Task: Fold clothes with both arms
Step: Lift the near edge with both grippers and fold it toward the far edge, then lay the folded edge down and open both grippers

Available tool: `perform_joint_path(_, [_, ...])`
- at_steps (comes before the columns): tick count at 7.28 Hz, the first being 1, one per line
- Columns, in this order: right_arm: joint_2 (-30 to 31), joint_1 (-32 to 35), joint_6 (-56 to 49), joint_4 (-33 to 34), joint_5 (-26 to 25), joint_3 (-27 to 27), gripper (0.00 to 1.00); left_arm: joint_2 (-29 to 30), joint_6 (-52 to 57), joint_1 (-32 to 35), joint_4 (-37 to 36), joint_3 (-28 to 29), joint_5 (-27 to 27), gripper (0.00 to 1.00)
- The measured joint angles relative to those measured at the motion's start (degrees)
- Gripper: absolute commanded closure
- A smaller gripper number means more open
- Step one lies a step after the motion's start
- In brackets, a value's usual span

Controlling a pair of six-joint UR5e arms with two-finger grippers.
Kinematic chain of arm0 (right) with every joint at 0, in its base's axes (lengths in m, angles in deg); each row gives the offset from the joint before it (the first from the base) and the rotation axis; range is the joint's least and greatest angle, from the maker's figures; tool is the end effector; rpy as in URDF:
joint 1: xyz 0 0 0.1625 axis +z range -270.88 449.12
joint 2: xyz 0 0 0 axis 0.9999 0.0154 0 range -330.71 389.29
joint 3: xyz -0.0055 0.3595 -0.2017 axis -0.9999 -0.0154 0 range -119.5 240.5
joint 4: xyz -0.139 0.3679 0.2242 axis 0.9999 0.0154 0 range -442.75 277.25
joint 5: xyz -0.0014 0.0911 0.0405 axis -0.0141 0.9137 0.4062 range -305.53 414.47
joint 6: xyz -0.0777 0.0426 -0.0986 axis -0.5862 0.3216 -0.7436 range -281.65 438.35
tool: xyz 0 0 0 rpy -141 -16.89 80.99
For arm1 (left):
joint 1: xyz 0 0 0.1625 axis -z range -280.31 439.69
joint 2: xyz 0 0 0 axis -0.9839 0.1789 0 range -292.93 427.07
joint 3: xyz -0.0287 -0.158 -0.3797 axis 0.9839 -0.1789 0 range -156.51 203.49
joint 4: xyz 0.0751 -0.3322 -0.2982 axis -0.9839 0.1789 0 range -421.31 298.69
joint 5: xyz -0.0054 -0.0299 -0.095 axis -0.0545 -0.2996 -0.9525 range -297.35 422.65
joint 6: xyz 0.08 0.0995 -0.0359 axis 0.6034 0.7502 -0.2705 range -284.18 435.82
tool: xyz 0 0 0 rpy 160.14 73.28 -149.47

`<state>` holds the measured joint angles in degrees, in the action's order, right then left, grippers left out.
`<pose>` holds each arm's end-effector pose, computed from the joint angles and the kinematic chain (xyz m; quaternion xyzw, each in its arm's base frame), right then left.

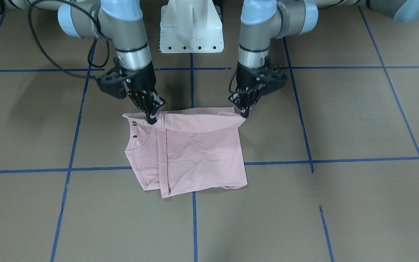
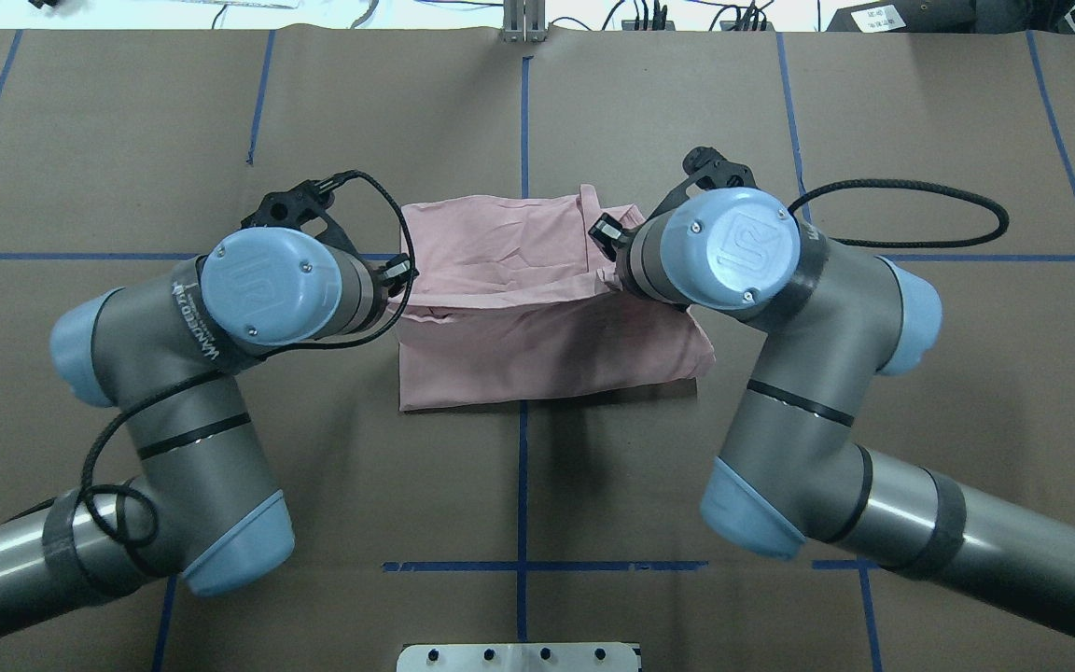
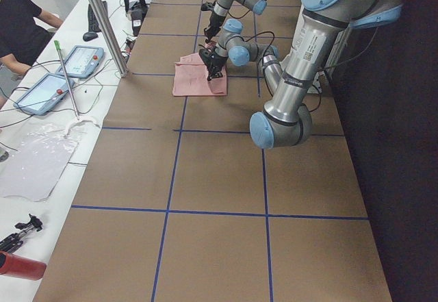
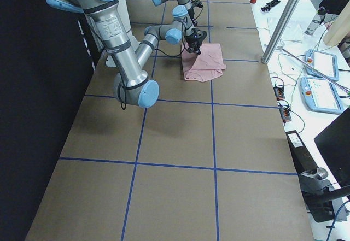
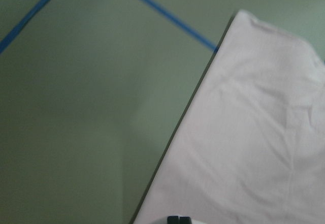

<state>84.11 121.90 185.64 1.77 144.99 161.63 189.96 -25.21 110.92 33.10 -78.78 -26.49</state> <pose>-0.5189 -0.4913 0.1903 0.0548 -0.4333 0.3789 0.8159 0.5237 -0.4758 0.2120 0.0802 0.4116 -0.3301 0.8457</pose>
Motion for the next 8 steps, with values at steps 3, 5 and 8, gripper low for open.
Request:
perform_joint_path(3, [-6.31,4.14,-4.08,-2.67,2.51,-12.4,1.0,4.11,3.67,3.06,5.72,9.3,1.31,1.0])
perform_joint_path(5, [-8.72,5.69,-5.63,-6.09,3.76,-18.36,1.0,4.95,5.62,3.78,7.4,11.26,2.49,1.0])
perform_joint_path(8, [-12.25,6.44,-7.47,-8.77,4.2,-25.98,1.0,6.06,7.5,4.69,14.68,18.07,4.67,0.83])
